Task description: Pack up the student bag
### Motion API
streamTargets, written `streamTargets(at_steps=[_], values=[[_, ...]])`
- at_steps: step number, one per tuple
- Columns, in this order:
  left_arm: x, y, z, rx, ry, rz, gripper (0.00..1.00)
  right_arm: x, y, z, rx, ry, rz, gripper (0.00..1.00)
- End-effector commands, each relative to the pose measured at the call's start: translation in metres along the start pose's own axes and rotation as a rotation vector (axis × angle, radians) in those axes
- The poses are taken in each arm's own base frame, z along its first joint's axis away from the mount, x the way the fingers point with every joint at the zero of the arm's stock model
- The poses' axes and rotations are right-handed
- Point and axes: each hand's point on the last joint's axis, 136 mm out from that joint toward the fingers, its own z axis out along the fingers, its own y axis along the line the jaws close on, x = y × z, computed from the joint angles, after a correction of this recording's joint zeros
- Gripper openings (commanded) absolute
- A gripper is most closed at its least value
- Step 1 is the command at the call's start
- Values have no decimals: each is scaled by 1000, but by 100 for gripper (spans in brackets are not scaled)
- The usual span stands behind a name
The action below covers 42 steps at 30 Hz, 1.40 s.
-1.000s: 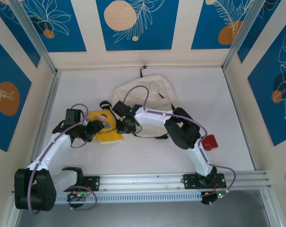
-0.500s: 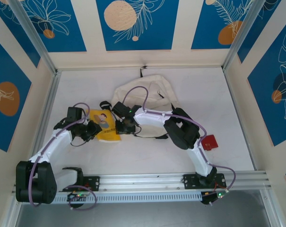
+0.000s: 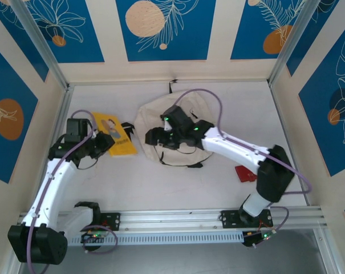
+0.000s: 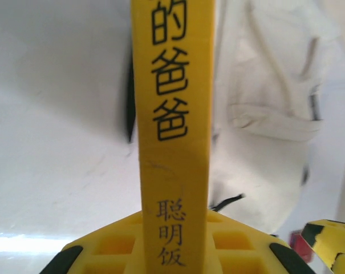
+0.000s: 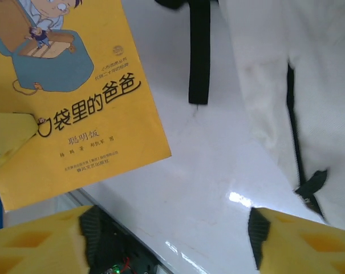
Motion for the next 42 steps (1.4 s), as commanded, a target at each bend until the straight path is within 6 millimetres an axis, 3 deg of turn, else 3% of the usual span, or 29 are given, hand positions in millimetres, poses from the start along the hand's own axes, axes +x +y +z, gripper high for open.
streamTargets(at_steps=[1,8,14,22,29,42], values=[[-30,-70,-23,268,-89,11,9,-11,1,-18,-91,-47,47,79],[-51,-125,-4,412,-115,-74,9,-41,6,-65,-379,-155,239,89],[-43,-170,21,508,-118,-147,9,-49,9,-67,-529,-125,451,92],[-28,-189,45,588,-115,-289,8,-60,9,-63,-587,-151,660,91],[-17,-202,45,611,-84,-289,8,-70,7,-51,-586,-155,728,87],[-1,-211,46,624,-32,-284,7,-94,-4,-46,-571,-202,782,53]])
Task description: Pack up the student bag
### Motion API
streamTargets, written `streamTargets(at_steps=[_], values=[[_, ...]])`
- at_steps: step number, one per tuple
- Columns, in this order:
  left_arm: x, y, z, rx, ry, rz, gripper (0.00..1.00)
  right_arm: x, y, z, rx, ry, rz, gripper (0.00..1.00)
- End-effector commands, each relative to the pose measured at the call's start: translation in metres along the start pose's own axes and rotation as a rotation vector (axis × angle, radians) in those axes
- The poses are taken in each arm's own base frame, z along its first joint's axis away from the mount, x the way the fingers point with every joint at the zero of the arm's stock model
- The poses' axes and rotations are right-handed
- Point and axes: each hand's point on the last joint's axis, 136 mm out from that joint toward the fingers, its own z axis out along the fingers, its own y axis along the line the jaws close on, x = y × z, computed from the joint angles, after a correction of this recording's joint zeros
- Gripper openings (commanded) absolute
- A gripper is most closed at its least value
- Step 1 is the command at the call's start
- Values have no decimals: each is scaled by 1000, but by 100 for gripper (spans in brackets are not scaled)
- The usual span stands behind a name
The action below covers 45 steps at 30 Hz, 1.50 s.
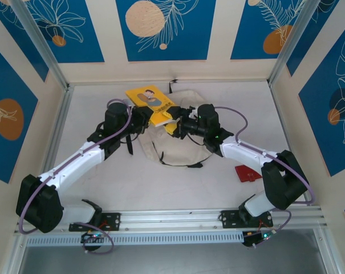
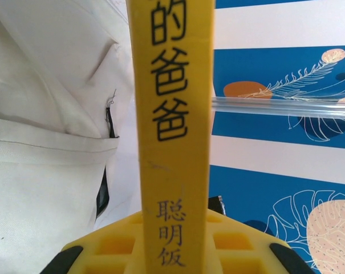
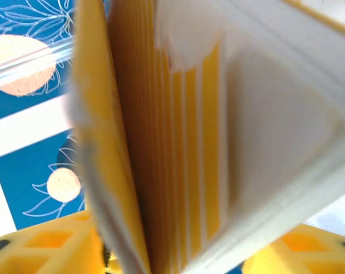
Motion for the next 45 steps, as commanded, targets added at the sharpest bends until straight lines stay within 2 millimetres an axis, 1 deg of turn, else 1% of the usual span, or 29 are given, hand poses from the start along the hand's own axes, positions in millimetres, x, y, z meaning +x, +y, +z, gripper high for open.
streamTargets(at_steps=[1,6,8,9,10,13,16,18,19,22,24,26,29,31,35,38,40,42,45], values=[[0,-38,-5,121,-12,26,7,-7,10,-1,-27,-40,6,48],[3,-31,-5,89,1,25,9,-13,9,-6,-24,-77,-2,27],[5,-29,-6,77,9,28,14,-15,9,-9,-25,-98,-20,18],[6,-26,-7,62,15,29,20,-16,10,-12,-23,-110,-37,15],[8,-21,-8,39,23,33,28,-17,11,-16,-20,-124,-60,12],[14,-8,-15,-49,55,89,54,-21,14,-32,11,-173,-152,10],[20,17,-24,-180,92,168,71,-28,11,-55,94,-246,-261,8],[22,33,-32,-260,106,227,78,-32,10,-72,165,-280,-347,8],[24,42,-35,-302,119,259,80,-34,8,-82,208,-301,-392,8],[29,63,-42,-402,151,342,83,-40,3,-109,315,-341,-493,8],[36,72,-41,-441,173,385,84,-44,-3,-127,369,-368,-528,8],[43,76,-36,-472,191,431,84,-48,-7,-144,410,-393,-549,8],[61,79,-23,-521,236,525,83,-55,-8,-172,456,-456,-578,8],[76,79,-9,-555,263,612,82,-61,-9,-192,488,-518,-591,8],[108,77,23,-603,320,791,77,-70,-13,-224,537,-597,-595,8],[142,81,53,-621,388,899,73,-74,-18,-244,583,-638,-594,8],[165,86,71,-637,427,974,72,-77,-23,-258,615,-673,-590,8],[179,92,84,-666,456,1029,72,-79,-28,-270,634,-705,-580,8],[192,108,97,-735,497,1074,72,-81,-40,-285,666,-734,-549,8]])
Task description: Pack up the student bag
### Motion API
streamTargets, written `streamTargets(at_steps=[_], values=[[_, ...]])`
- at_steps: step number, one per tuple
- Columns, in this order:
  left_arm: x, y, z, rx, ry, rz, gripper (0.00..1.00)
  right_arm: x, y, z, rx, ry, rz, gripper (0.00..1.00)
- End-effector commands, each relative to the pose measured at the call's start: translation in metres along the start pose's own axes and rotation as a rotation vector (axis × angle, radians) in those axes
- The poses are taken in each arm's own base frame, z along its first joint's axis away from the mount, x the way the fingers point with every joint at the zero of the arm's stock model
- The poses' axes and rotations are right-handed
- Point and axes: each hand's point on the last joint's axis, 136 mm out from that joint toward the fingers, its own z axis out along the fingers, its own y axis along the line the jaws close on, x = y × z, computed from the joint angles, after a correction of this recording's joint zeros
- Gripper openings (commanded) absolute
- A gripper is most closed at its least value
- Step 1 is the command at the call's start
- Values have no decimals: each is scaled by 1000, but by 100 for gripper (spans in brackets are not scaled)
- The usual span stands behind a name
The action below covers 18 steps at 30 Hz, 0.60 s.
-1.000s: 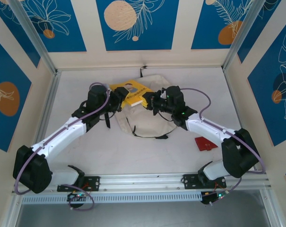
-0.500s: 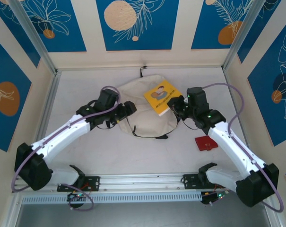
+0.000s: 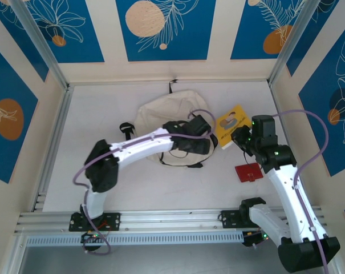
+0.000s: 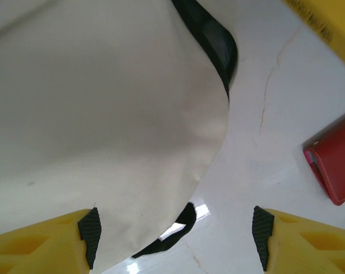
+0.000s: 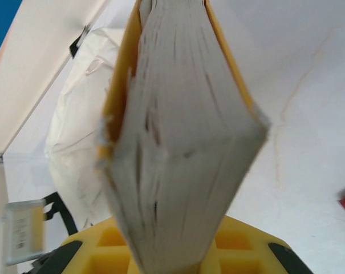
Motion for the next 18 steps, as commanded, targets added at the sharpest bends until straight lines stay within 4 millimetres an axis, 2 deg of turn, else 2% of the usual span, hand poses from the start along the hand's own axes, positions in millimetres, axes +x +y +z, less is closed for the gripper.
streamTargets(at_steps=[1,4,8,14,16,18], values=[[11,7,13,-110,57,103,71,-10,-13,-13,26,-61,-24,8],[15,1,29,-105,80,116,71,-8,-24,-11,49,-61,-4,8],[17,-2,46,-116,107,121,67,-10,-27,-8,43,-58,5,8],[14,9,58,-186,95,109,58,-11,-29,-5,40,-60,6,8],[14,13,60,-199,97,104,52,-11,-30,-3,39,-61,7,8],[13,10,58,-183,95,105,42,-12,-30,-3,39,-61,8,8]])
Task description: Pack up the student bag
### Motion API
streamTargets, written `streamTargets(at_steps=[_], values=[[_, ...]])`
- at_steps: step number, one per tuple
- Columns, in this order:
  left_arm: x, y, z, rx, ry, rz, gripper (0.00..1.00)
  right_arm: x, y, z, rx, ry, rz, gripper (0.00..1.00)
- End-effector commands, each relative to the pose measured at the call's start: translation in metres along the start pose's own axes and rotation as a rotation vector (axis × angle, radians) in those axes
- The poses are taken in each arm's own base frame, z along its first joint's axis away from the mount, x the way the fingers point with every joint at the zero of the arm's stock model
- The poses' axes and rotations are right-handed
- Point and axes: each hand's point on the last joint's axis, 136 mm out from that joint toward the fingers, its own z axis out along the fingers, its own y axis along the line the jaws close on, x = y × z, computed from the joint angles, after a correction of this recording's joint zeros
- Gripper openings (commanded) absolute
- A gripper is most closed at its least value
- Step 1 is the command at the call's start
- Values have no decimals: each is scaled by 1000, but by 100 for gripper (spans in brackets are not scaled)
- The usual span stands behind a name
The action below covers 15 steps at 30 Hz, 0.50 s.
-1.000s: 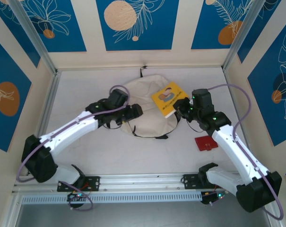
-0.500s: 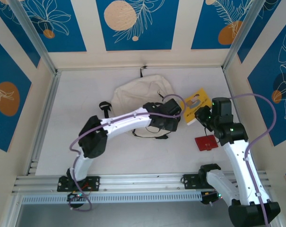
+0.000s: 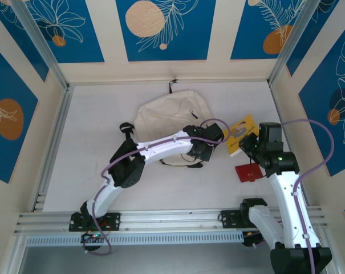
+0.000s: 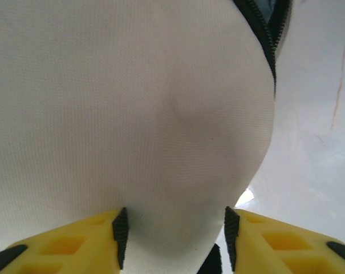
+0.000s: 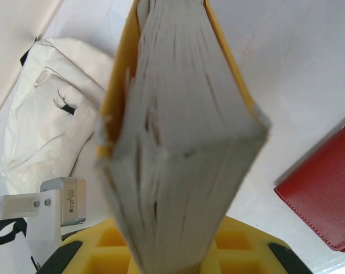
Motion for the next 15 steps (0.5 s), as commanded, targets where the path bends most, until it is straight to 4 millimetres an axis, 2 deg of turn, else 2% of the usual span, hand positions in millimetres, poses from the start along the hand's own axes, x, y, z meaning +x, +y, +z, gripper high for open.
streamTargets(at_steps=[1,5,10,15], values=[[-7,4,-6,-16,-15,0,37,-13,15,-4,-71,-56,-29,8],[-17,3,-21,10,-66,-1,21,-14,16,-5,-76,-58,-30,8],[-22,14,-35,-14,-90,-3,1,-13,17,-6,-82,-52,-34,8],[-20,27,-43,-50,-101,1,0,-9,17,-6,-89,-37,-40,8]])
